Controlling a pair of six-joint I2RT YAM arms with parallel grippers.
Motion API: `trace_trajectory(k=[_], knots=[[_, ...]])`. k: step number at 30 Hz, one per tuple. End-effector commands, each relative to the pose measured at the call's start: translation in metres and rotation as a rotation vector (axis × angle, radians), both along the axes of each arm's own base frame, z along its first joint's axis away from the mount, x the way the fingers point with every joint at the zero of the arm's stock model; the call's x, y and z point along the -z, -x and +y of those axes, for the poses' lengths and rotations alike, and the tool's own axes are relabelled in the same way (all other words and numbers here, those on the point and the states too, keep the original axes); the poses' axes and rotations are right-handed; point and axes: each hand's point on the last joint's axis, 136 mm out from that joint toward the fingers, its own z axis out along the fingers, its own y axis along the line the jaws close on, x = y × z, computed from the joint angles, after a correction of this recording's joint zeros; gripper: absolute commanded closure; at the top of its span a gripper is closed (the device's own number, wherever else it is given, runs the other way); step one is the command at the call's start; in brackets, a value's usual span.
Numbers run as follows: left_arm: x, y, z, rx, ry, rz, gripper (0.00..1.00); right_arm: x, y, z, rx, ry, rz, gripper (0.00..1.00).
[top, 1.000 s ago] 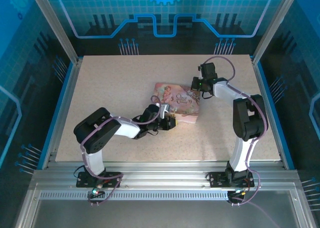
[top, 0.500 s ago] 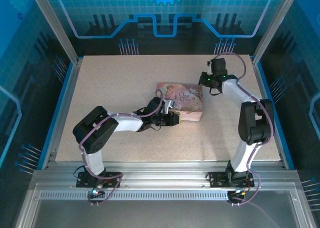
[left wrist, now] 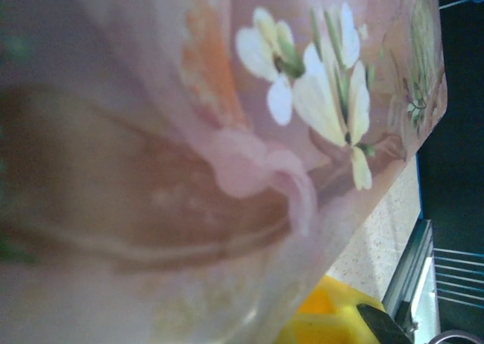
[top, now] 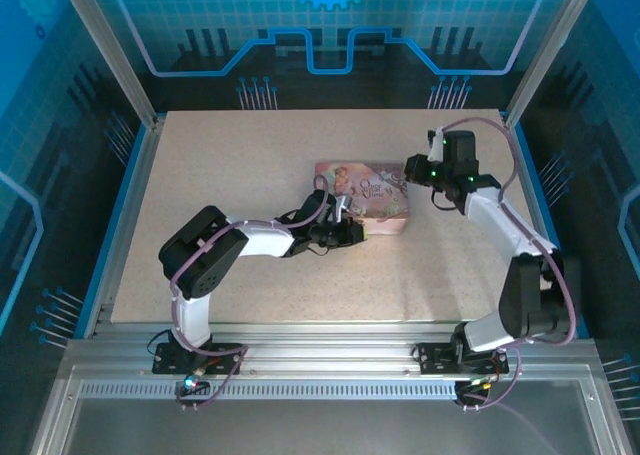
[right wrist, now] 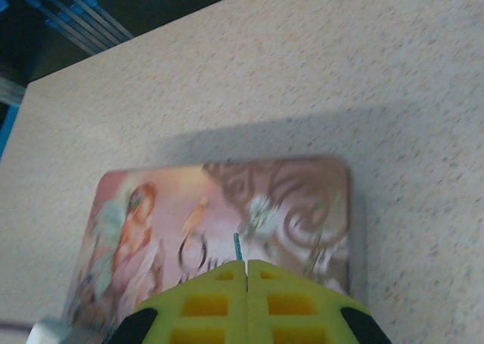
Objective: Unlock a padlock with a key
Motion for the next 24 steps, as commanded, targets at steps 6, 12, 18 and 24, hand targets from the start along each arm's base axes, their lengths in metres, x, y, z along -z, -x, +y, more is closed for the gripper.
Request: trace_trajectory(k=[6,12,18,24], knots=[[-0.026,-0.021,-0.013,-0.045,0.108,0.016,0.97,-0.004,0.059,0.032,-0.156,-0.157,-0.047,1.0],[-0.033,-0.025,-0.012,-0.056,0.113,0.017,0.97,-0.003,0.092,0.042,-0.204,-0.26,-0.061,1.0],[-0.037,-0.03,-0.007,-0.087,0.138,0.021,0.97,0.0,0.112,0.048,-0.214,-0.369,-0.071,1.0],[-0.044,-0.033,0.002,-0.114,0.127,0.005,0.97,0.01,0.122,0.049,-0.195,-0.418,-0.052,1.0]])
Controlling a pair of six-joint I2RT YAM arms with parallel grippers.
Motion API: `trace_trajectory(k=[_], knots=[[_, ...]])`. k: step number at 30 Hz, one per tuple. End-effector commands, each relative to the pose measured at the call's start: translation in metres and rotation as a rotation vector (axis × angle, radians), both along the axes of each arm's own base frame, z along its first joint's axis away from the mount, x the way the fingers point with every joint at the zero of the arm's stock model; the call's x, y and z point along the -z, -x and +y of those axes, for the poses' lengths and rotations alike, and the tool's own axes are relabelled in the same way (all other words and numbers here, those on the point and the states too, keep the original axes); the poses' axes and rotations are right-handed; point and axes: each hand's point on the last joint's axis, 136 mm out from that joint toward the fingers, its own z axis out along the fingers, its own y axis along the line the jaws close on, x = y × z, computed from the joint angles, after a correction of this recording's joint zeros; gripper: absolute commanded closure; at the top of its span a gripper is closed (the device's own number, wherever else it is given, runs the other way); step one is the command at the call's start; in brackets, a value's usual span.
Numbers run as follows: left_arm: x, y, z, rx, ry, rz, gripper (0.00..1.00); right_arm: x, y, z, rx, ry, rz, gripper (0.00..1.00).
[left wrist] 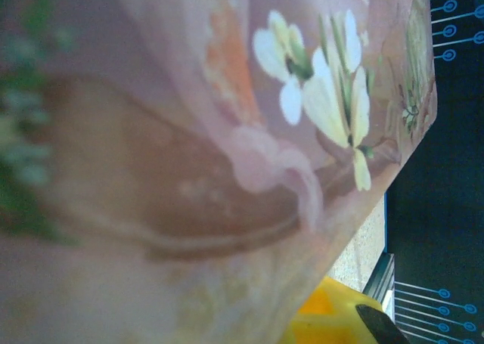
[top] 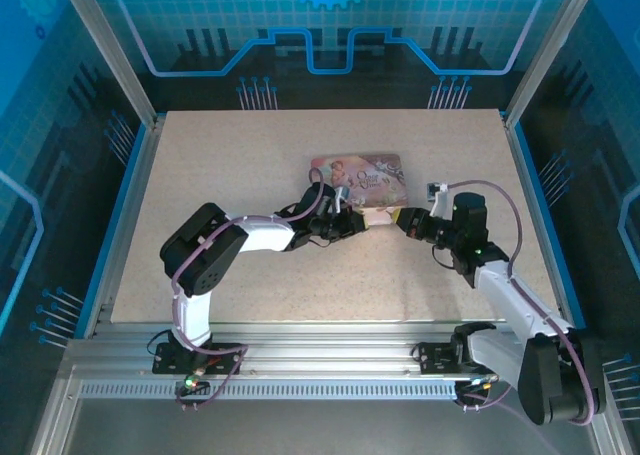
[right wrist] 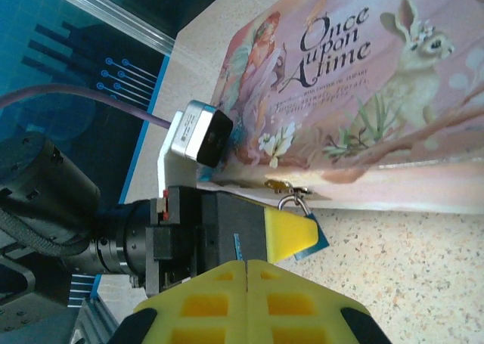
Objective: Unlock a padlock with a key
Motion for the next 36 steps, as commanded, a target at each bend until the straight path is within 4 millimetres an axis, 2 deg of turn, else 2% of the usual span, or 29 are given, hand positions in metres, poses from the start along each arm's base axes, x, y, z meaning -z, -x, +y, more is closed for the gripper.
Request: trace_trajectory(k=[1,10,26,36], knots=[[-0.033,-0.013,0.004,-0.033,0.055,-0.059,0.97,-0.01,0.003,0.008,-0.014,-0.064,-0.03,1.0],[-0.033,-0.019,0.022,-0.103,0.011,-0.062,0.96,0.017,0.0,0.02,-0.008,-0.101,0.027,1.0],[-0.046,-0.024,0.011,-0.091,0.103,-0.071,0.95,0.067,-0.004,0.029,0.098,-0.178,0.177,1.0],[-0.049,-0.023,0.01,-0.085,0.107,-0.073,0.95,0.087,-0.015,0.042,0.111,-0.261,0.241,1.0]])
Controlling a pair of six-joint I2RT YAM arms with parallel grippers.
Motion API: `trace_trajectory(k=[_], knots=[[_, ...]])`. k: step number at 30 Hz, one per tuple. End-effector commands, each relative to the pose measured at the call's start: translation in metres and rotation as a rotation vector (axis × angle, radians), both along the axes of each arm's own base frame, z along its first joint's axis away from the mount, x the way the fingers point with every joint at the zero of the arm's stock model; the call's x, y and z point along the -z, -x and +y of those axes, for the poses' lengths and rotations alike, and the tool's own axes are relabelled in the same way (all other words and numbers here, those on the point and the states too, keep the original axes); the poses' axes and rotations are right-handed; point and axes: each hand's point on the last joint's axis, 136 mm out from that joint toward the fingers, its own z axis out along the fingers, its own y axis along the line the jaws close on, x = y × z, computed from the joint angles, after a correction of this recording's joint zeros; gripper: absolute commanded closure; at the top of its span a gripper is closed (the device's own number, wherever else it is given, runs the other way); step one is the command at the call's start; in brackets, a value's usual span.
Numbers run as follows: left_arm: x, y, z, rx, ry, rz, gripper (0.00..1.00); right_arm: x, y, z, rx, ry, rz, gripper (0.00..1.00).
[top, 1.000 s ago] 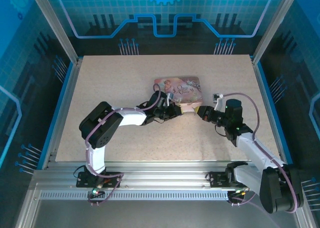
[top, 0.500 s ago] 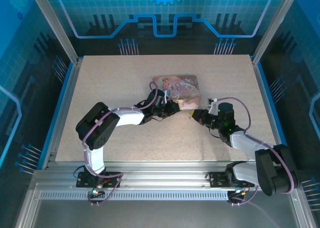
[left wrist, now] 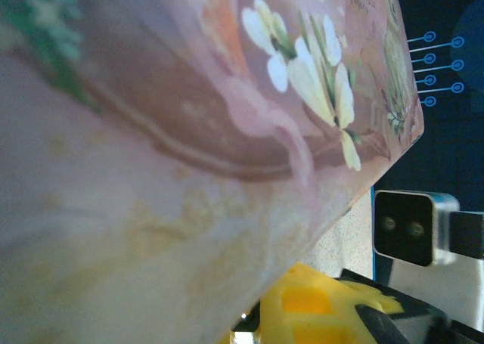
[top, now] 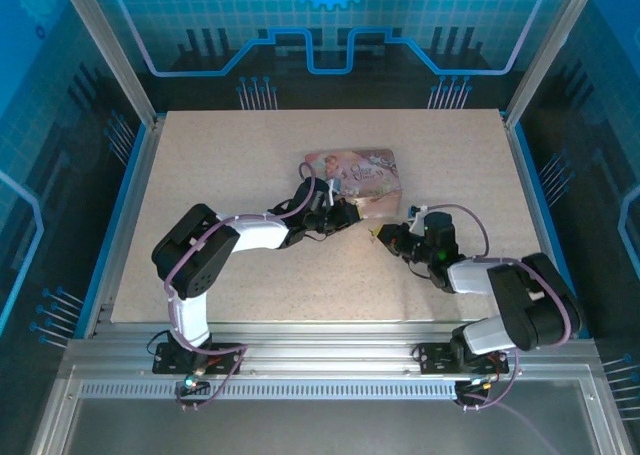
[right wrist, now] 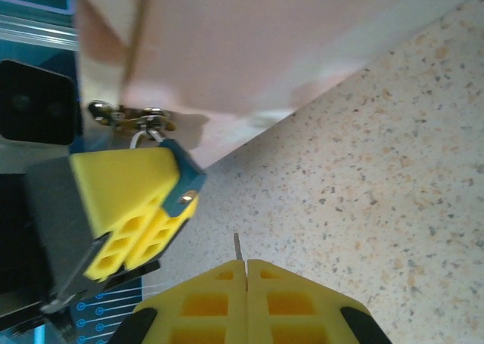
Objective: Unlock a padlock with a key
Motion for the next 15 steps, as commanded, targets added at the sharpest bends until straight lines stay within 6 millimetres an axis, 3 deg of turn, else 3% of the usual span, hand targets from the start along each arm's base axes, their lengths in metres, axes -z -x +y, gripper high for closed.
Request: trace_trajectory(k=[1,15], knots=[[-0.033,-0.007,-0.005,0.005,0.088,-0.054,0.95,-0.008,-0.009,0.008,0.014,-0.064,-0.04,1.0],[-0.035,-0.007,-0.008,0.006,0.114,-0.048,0.95,-0.018,-0.016,0.017,0.018,-0.115,-0.081,1.0]])
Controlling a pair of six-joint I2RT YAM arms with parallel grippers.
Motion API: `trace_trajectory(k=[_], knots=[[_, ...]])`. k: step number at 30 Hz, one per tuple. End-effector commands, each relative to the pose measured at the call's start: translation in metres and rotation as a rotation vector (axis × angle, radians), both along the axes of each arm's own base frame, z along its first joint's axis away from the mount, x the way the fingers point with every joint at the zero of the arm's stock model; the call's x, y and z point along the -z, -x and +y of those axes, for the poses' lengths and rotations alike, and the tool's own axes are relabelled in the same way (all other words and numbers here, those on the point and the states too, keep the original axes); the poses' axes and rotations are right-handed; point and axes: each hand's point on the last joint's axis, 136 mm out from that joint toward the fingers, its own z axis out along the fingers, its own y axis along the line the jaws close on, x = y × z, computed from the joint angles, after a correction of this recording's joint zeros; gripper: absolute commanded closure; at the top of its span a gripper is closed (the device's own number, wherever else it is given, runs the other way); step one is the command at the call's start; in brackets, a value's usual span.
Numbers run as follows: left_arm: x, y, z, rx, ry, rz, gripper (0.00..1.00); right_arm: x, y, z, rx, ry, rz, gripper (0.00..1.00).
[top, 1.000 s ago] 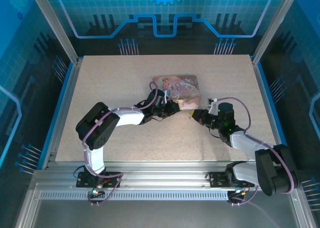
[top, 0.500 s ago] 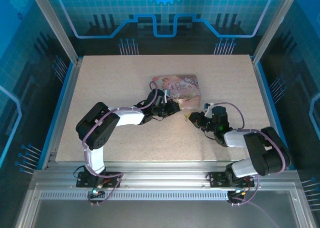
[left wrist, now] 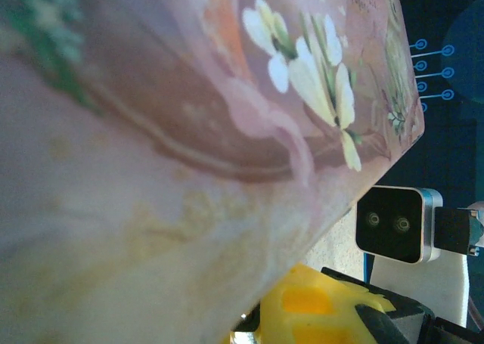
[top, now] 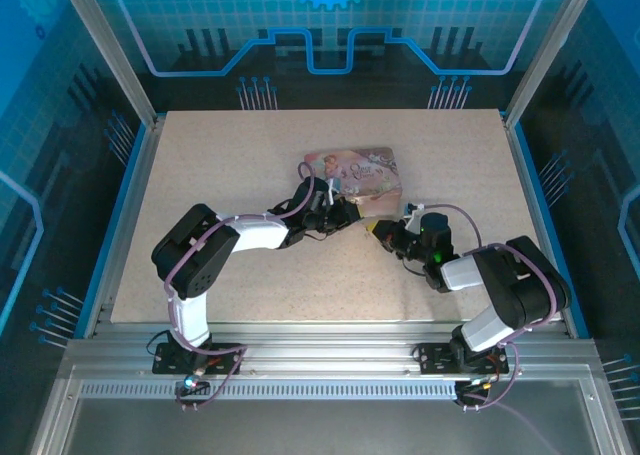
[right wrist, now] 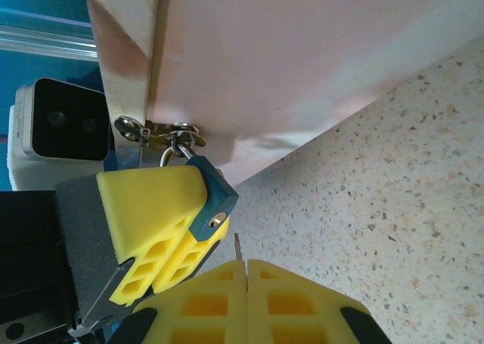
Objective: Unlock a padlock with a key
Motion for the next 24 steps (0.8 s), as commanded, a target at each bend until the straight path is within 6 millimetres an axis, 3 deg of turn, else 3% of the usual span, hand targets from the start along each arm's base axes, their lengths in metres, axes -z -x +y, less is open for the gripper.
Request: trace_trajectory(k=[1,24], knots=[[-0.03,-0.004,-0.007,0.018,0.092,-0.052,0.95,-0.009,-0.006,0.005,0.007,-0.025,-0.037,1.0],[-0.023,-0.002,-0.008,0.019,0.115,-0.031,0.95,-0.022,-0.01,0.005,0.022,-0.039,-0.072,1.0]])
